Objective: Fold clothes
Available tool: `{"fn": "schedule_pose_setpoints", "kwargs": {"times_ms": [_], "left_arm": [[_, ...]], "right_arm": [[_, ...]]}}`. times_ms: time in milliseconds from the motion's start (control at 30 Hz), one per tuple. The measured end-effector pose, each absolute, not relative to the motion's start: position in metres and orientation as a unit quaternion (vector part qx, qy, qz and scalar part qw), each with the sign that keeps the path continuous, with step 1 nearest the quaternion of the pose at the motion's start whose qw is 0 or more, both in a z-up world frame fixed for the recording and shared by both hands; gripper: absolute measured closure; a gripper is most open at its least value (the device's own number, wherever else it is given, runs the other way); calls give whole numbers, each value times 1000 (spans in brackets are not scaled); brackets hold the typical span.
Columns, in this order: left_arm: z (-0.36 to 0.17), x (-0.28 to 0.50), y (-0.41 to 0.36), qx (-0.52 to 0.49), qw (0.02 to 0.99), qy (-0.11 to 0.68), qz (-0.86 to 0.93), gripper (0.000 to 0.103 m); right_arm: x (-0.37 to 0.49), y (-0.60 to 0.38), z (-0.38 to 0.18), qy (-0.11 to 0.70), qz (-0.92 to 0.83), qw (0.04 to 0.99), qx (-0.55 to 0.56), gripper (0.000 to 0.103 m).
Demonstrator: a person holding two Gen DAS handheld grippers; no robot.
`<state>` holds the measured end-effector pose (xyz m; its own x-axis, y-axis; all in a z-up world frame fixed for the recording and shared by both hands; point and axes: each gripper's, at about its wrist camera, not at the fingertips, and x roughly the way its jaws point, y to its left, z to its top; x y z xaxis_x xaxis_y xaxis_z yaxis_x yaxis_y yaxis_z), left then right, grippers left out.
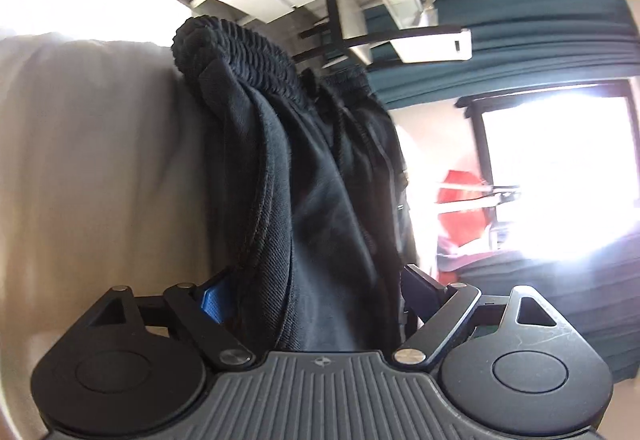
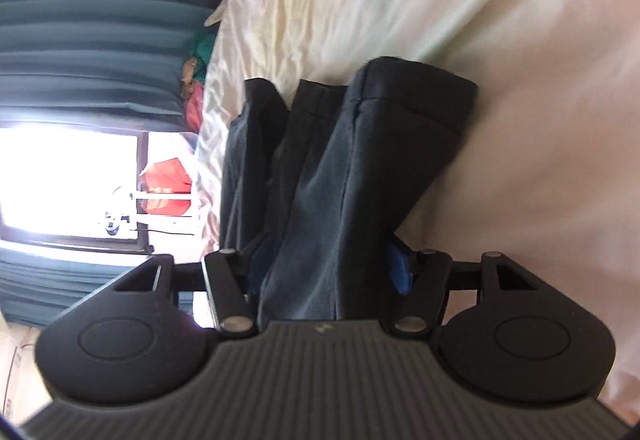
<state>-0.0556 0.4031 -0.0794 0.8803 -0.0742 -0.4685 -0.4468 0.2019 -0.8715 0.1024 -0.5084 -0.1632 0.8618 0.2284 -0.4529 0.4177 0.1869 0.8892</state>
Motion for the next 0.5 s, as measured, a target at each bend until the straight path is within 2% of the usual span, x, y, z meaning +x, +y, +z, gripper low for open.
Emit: {"fn": "schedule_pose_setpoints", "kwargs": {"times_ms": [133,200,300,367,400,433,467,500], "left_arm": [[-80,-51,398,-609,743,238,142,16],[-85,-48,398,-613,732,256,153,17],[-91,-42,396,-614,724,272,157,25],[-92,-34,393,-602,735,278,144,29],[-91,-31,392,-597,740,279,140,34],[-90,-29,390,-594,742,279,139,41],[-90,-26,389,-590,743,283,140,44],[-88,-24,388,-583,746,289,144,55]], "right_arm": [[107,-504,-150,248,-60,749,612,40],[112,-499,-147,279,-75,762,580,41],[120,-491,-147,330,-106,777,526,42],[123,-488,-147,332,-113,784,512,59],[126,-486,-147,326,-113,788,509,63],[128,-483,-147,325,-123,791,504,73],[130,-478,-146,326,-139,792,497,84],[133,-474,-145,327,-156,793,490,87]]}}
